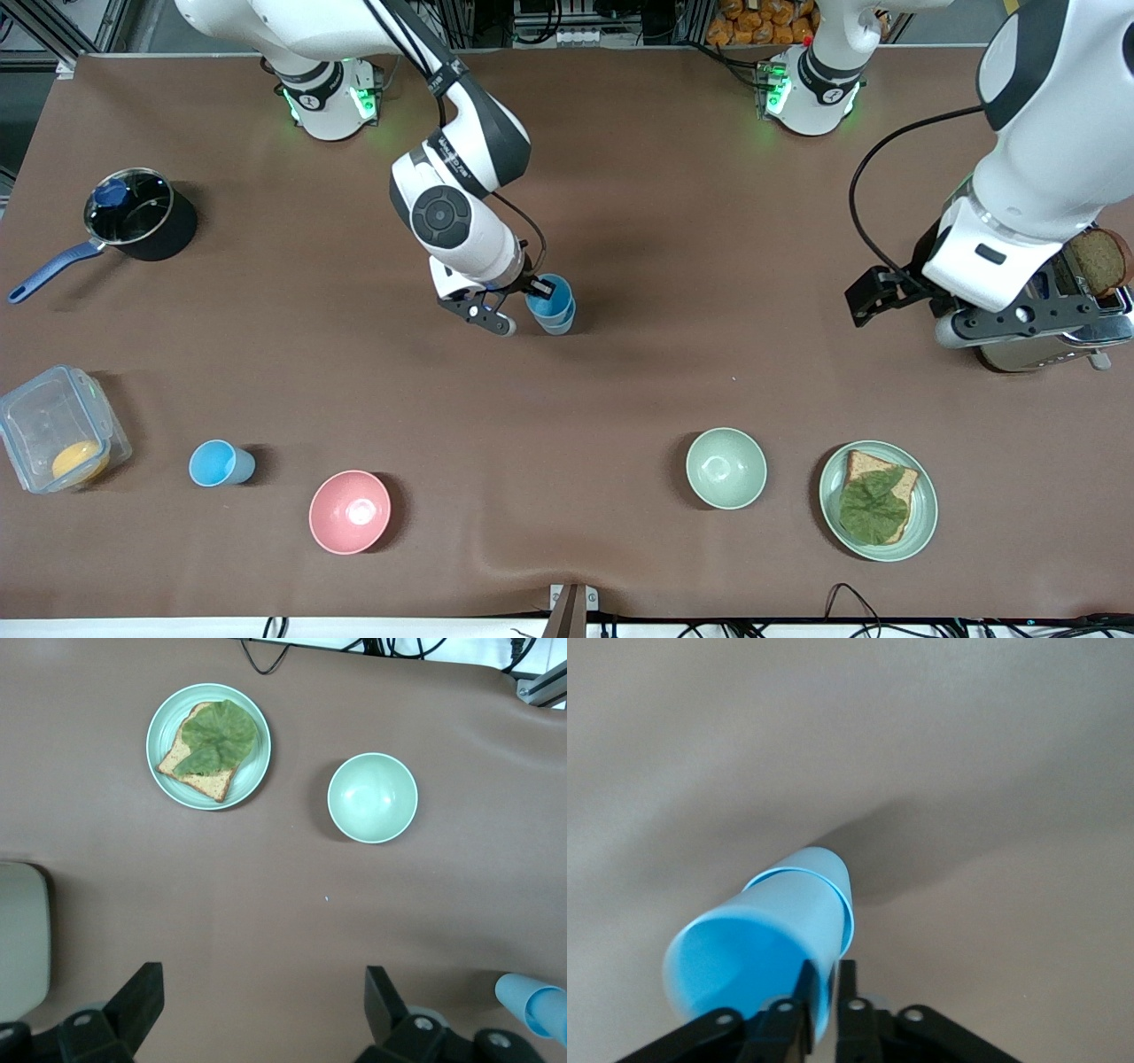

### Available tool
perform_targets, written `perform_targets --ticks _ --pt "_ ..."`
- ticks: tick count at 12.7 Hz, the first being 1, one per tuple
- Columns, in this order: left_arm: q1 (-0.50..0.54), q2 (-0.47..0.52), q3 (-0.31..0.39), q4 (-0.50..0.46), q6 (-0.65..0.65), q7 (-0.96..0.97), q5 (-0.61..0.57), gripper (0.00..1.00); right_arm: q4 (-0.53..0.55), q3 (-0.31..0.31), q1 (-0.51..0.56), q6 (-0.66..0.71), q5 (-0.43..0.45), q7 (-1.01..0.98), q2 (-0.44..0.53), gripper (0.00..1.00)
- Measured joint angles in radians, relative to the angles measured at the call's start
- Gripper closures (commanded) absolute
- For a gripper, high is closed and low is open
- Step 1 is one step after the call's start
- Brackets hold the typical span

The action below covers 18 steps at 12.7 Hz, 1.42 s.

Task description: Stack blue cups with both arms

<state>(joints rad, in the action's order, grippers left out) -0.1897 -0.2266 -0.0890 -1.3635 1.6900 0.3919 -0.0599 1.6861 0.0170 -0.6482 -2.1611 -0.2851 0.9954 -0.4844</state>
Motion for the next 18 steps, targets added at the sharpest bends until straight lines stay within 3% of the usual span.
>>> perform_targets --ticks 6,9,14,18 --pt "0.000 0.029 0.000 -0.002 -0.043 0.000 0.000 0.00 -0.008 -0.013 0.050 0.089 0.039 -0.096 0.001 0.00" --pt "0.000 0.039 0.000 -0.004 -0.045 0.000 0.000 0.00 -0.026 -0.016 0.157 0.219 0.053 -0.287 0.018 0.00" --pt "0.002 0.041 0.000 -0.006 -0.046 0.000 0.000 0.00 -0.009 -0.019 0.283 0.350 0.171 -0.532 0.088 0.00" --pt "0.014 0.054 0.001 -0.006 -0.063 0.000 0.000 0.00 0.016 -0.022 0.489 0.420 0.177 -0.863 0.158 0.00"
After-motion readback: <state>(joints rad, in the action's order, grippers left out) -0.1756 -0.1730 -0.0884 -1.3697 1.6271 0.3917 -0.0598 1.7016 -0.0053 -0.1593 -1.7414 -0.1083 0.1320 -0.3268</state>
